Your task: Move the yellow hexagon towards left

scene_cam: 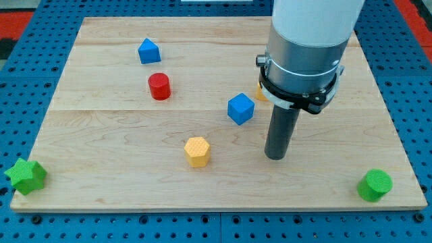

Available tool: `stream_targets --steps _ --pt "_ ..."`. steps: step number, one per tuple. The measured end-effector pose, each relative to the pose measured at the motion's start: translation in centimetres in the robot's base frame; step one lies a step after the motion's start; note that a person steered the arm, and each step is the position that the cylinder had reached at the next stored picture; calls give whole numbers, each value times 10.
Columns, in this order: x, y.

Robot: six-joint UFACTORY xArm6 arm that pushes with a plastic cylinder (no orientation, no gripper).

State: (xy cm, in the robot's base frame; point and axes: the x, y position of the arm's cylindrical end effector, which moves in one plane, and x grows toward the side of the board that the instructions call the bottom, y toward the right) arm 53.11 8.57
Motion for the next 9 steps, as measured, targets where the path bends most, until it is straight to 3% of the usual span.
stream_targets --steps 4,9 --pt "0 -20" --pt "0 -89"
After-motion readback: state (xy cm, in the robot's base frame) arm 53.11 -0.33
